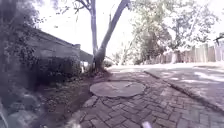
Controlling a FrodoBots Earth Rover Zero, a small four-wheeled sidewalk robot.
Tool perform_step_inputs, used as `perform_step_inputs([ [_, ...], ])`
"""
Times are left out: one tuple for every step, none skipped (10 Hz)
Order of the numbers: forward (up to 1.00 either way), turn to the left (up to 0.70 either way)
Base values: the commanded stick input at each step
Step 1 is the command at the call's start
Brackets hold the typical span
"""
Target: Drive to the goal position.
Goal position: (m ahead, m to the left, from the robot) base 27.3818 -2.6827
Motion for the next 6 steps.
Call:
perform_step_inputs([
  [0.70, -0.35],
  [0.70, -0.35],
  [0.70, -0.35],
  [0.70, -0.35],
  [0.70, -0.35],
  [0.70, -0.35],
])
